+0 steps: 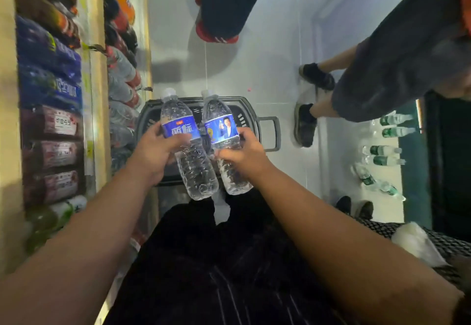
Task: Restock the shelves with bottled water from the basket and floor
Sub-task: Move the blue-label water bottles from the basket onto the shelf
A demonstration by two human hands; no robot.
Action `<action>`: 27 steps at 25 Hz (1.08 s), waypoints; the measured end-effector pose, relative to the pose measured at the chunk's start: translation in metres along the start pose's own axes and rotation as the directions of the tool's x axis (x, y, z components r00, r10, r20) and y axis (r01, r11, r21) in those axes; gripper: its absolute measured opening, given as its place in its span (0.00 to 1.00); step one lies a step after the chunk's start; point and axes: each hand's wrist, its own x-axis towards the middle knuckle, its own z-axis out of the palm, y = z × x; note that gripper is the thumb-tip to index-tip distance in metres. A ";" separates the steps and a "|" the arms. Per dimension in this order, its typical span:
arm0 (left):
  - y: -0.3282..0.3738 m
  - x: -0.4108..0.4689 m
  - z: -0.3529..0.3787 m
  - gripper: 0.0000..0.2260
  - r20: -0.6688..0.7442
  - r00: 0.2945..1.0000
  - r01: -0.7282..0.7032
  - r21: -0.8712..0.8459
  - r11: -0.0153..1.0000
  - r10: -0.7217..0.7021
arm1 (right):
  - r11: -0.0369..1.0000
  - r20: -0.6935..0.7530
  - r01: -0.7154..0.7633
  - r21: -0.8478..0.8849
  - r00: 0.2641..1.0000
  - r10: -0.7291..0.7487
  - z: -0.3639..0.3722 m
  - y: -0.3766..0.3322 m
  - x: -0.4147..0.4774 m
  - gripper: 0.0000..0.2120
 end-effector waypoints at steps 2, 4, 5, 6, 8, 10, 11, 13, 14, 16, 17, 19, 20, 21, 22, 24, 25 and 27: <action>0.009 -0.025 0.001 0.13 0.011 1.000 -0.001 -0.062 0.998 0.002 | 0.998 0.012 -0.028 0.065 1.000 0.027 -0.005 -0.011 -0.025 0.25; 0.019 -0.050 0.002 0.15 0.022 1.000 -0.008 -0.121 0.993 0.011 | 0.988 0.029 -0.011 0.156 1.000 0.006 -0.006 -0.016 -0.040 0.26; 0.020 -0.060 0.002 0.17 0.026 1.000 -0.010 -0.142 0.990 0.014 | 0.984 0.037 0.001 0.176 0.999 -0.007 -0.007 -0.017 -0.046 0.29; 0.022 -0.070 0.003 0.20 0.019 1.000 -0.012 -0.160 0.987 0.016 | 0.984 0.054 0.023 0.176 0.998 -0.033 -0.007 -0.019 -0.051 0.31; 0.023 -0.088 0.006 0.19 -0.019 0.999 -0.035 -0.211 0.977 0.031 | 0.985 0.108 0.050 0.166 0.992 -0.069 -0.008 -0.026 -0.056 0.32; 0.018 -0.101 0.008 0.13 -0.090 0.995 -0.074 -0.254 0.964 0.052 | 0.989 0.181 0.085 0.124 0.978 -0.106 -0.012 -0.037 -0.059 0.29; 0.015 -0.110 0.009 0.12 -0.128 0.991 -0.084 -0.284 0.955 0.049 | 0.991 0.225 0.105 0.085 0.967 -0.122 -0.014 -0.042 -0.060 0.27; 0.008 -0.124 0.012 0.11 -0.200 0.978 -0.118 -0.337 0.934 0.051 | 0.988 0.307 0.149 0.037 0.939 -0.153 -0.018 -0.051 -0.061 0.25; 0.003 -0.132 0.013 0.11 -0.232 0.971 -0.143 -0.362 0.921 0.059 | 0.986 0.364 0.166 0.027 0.917 -0.164 -0.018 -0.054 -0.061 0.24; -0.009 -0.153 0.018 0.11 -0.306 0.948 -0.215 -0.407 0.888 0.089 | 0.977 0.482 0.209 -0.031 0.860 -0.168 -0.020 -0.058 -0.068 0.21; -0.014 -0.164 0.022 0.09 -0.352 0.931 -0.247 -0.407 0.879 0.099 | 0.967 0.522 0.239 -0.090 0.838 -0.158 -0.021 -0.060 -0.072 0.22; -0.028 -0.188 0.028 0.09 -0.440 0.893 -0.312 -0.445 0.839 0.099 | 0.946 0.567 0.266 -0.186 0.815 -0.118 -0.019 -0.061 -0.080 0.25; -0.038 -0.198 0.030 0.14 -0.475 0.876 -0.344 -0.491 0.801 0.085 | 0.938 0.584 0.266 -0.221 0.807 -0.091 -0.016 -0.059 -0.084 0.28; -0.049 -0.209 0.031 0.21 -0.518 0.852 -0.379 -0.524 0.763 0.068 | 0.925 0.604 0.275 -0.261 0.794 -0.065 -0.011 -0.057 -0.088 0.30; -0.059 -0.220 0.031 0.26 -0.552 0.833 -0.400 -0.548 0.734 0.041 | 0.913 0.634 0.295 -0.283 0.772 -0.053 -0.005 -0.055 -0.095 0.30; -0.077 -0.240 0.029 0.30 -0.605 0.796 -0.438 -0.592 0.677 -0.015 | 0.894 0.693 0.325 -0.307 0.721 -0.024 0.008 -0.050 -0.107 0.32; -0.087 -0.249 0.028 0.30 -0.622 0.782 -0.462 -0.619 0.635 -0.037 | 0.884 0.717 0.339 -0.323 0.697 -0.005 0.014 -0.047 -0.113 0.32; -0.109 -0.270 0.026 0.32 -0.671 0.738 -0.532 -0.641 0.553 -0.067 | 0.845 0.769 0.396 -0.360 0.639 0.028 0.029 -0.040 -0.135 0.30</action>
